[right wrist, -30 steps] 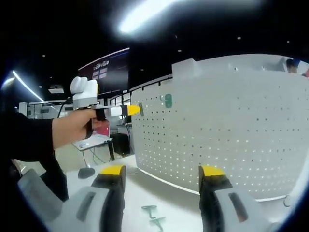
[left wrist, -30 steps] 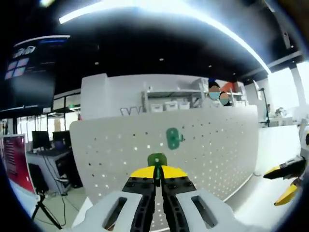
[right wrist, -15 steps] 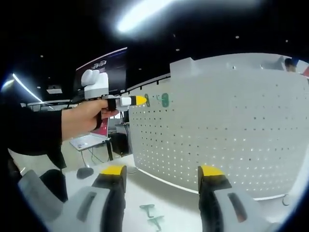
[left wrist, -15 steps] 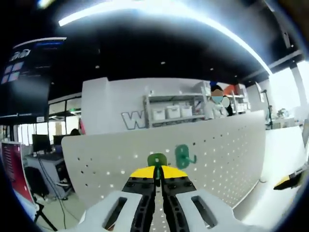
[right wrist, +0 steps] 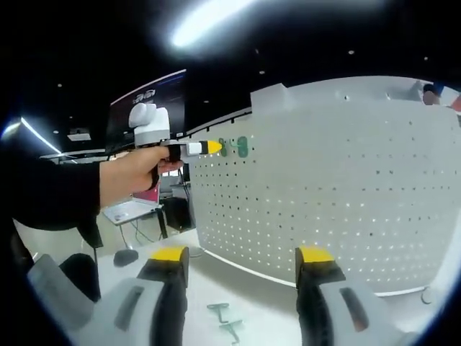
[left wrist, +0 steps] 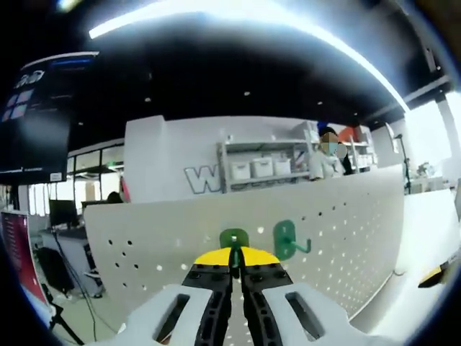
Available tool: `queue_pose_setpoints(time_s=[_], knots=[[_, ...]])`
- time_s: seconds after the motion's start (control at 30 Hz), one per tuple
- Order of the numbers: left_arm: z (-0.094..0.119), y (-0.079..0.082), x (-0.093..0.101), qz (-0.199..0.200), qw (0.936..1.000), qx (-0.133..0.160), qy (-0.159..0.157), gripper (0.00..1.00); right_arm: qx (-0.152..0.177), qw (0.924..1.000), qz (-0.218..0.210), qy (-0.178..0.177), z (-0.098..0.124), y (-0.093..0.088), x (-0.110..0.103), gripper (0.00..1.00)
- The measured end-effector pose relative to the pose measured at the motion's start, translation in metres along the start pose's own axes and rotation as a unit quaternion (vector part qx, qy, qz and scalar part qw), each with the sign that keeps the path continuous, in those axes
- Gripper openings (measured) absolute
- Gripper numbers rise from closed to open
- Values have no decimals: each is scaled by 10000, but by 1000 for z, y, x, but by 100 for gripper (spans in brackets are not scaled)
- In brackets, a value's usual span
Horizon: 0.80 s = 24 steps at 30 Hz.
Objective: Insert the hook assembly into the mounting plate slot until the hook locks in place.
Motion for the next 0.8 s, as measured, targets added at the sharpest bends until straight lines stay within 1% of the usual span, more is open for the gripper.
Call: queue_pose_setpoints(time_s=[0.3,0.4,0.8], knots=[[-2,1,0,-30,10000,42,37,3,4,10000,-41,11,0,0,0,57],[-1,4,1,-77,9999,120,54,3,-1,10000,-61,23,0,0,0,57],[-3,1,1,-315,9994,99,123,3,25,9999,-146,79,0,1,-2,55]])
Point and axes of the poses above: the point that each gripper's makers call its tool centre point, and the gripper's own axes: z roughly backward along the fingers, x roughly to its right, y roughly out of its top, the point moved 2 cm from there along z, roughly backward along the fingers, and after that the axes turned 13 degrees about z, right-handed, at the moved point
